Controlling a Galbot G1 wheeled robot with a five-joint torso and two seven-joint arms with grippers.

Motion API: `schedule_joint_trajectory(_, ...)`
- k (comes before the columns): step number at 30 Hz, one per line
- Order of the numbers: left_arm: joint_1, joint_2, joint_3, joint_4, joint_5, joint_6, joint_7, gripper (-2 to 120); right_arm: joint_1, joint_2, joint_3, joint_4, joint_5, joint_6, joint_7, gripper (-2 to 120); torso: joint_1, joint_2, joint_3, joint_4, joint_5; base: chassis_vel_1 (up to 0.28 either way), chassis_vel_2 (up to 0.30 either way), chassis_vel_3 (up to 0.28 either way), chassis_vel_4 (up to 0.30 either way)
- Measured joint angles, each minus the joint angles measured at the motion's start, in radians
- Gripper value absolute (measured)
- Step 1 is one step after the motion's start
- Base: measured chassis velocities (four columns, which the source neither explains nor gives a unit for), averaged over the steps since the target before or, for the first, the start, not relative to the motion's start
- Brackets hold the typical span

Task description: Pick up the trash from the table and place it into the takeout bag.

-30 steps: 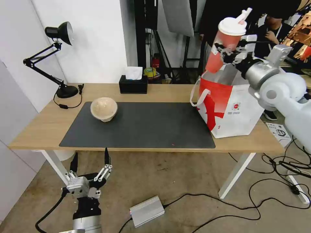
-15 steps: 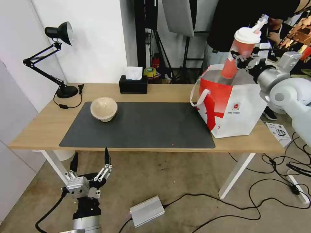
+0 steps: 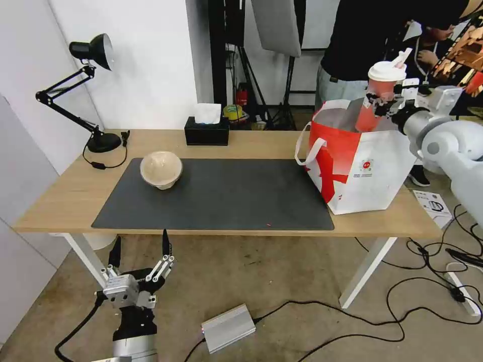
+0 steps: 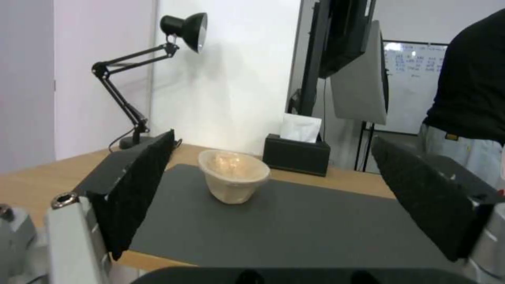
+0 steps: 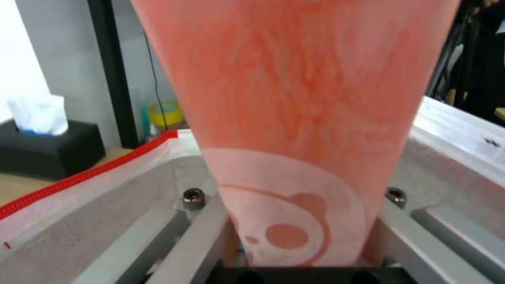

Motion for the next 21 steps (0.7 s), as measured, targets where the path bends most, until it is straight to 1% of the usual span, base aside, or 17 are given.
schedule_joint_trajectory(1, 0.000, 0.000, 0.000, 0.000, 0.000, -0.001, 0.000, 100, 0.036, 0.009, -0.024, -0.016, -0.012, -0.036, -0.005, 8, 0.000, 0.000, 0.000, 0.0001, 0.0000, 0.000, 0.000, 0.000, 0.000)
schedule_joint_trajectory(2, 0.000, 0.000, 0.000, 0.000, 0.000, -0.001, 0.000, 100, 0.036, 0.009, -0.024, -0.016, -0.012, -0.036, -0.005, 8, 0.000, 0.000, 0.000, 0.0001, 0.0000, 0.000, 0.000, 0.000, 0.000)
schedule_joint_trajectory(4, 0.000, 0.000, -0.002, 0.000, -0.001, -0.001, 0.000, 100, 0.083, 0.025, -0.055, -0.045, -0.033, -0.077, -0.009, 8, 0.000, 0.000, 0.000, 0.0002, 0.0000, 0.000, 0.000, 0.000, 0.000)
schedule_joint_trajectory(5, 0.000, 0.000, -0.002, 0.000, -0.001, -0.001, 0.000, 100, 0.087, 0.027, -0.057, -0.047, -0.035, -0.081, -0.010, 8, 0.000, 0.000, 0.000, 0.0002, 0.0000, 0.000, 0.000, 0.000, 0.000)
schedule_joint_trajectory(6, 0.001, 0.000, -0.002, 0.000, -0.001, -0.002, 0.000, 100, 0.112, 0.040, -0.073, -0.066, -0.042, -0.114, -0.015, 8, 0.000, 0.000, 0.000, 0.0002, -0.0001, 0.000, 0.000, 0.000, 0.000)
schedule_joint_trajectory(7, 0.001, 0.000, -0.002, 0.000, -0.001, -0.002, 0.000, 100, 0.112, 0.040, -0.073, -0.066, -0.042, -0.114, -0.015, 8, 0.000, 0.000, 0.000, 0.0002, -0.0001, 0.000, 0.000, 0.000, 0.000)
schedule_joint_trajectory(10, 0.002, 0.000, -0.004, 0.000, -0.002, -0.002, 0.000, 100, 0.146, 0.059, -0.097, -0.098, -0.068, -0.165, -0.029, 8, 0.000, 0.000, 0.000, 0.0000, 0.0000, 0.000, 0.000, 0.000, 0.000)
schedule_joint_trajectory(11, 0.002, 0.000, -0.004, 0.000, -0.002, -0.002, 0.000, 100, 0.146, 0.059, -0.097, -0.098, -0.068, -0.165, -0.029, 8, 0.000, 0.000, 0.000, 0.0000, 0.0000, 0.000, 0.000, 0.000, 0.000)
schedule_joint_trajectory(16, 0.002, 0.000, -0.004, 0.003, -0.002, -0.003, -0.001, 100, 0.182, 0.076, -0.126, -0.118, -0.090, -0.243, -0.037, 8, 0.000, 0.000, 0.000, 0.0000, 0.0000, 0.000, 0.000, 0.000, 0.000)
schedule_joint_trajectory(21, 0.001, 0.000, -0.005, 0.004, -0.002, -0.003, -0.001, 100, 0.205, 0.084, -0.140, -0.139, -0.106, -0.277, -0.038, 7, 0.000, 0.000, 0.000, 0.0000, 0.0000, 0.000, 0.000, 0.000, 0.000)
